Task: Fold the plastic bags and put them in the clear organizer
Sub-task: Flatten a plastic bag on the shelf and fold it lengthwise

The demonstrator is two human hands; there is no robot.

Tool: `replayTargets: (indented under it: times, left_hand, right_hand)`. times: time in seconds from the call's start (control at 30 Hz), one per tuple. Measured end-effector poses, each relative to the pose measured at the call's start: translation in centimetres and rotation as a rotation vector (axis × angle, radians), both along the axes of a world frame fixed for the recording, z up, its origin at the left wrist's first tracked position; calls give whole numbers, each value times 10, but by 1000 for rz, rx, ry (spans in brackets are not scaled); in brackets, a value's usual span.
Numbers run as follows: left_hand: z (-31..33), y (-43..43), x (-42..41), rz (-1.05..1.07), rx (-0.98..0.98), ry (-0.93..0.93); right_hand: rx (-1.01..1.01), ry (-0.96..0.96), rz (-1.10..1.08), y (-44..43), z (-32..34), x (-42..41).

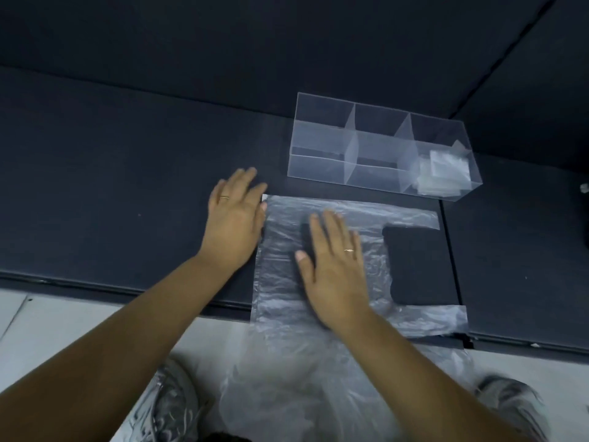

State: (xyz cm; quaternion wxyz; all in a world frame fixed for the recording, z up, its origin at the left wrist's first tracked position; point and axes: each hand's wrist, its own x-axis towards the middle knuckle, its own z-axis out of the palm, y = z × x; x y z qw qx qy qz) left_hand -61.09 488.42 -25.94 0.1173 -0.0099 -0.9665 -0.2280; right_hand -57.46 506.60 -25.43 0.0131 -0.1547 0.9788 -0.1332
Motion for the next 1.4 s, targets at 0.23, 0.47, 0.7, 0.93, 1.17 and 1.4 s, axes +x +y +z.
replayTargets:
  times: [0.23,0.47,0.7,0.93,1.17,1.4]
  left_hand:
    - [-26,35,22,-91,-284,-312]
    - [-25,29,19,-105,-377,-365]
    - [-3,10,78,-507,-41,-91]
    - [-11,2,121,-594,-170,88]
    - [23,-4,122,-319,347,-128]
    - [61,-38,93,-204,777,-560]
  right_hand:
    - [25,-54,19,-5,-27,5]
    - [121,-28,-274,122,-22,-2]
    - [-185,90,-294,127,8,22]
    - [-198,-53,176,19,-3,81]
    - [-295,36,49,67,13,68]
    - [-441,-597,-140,156,63,24]
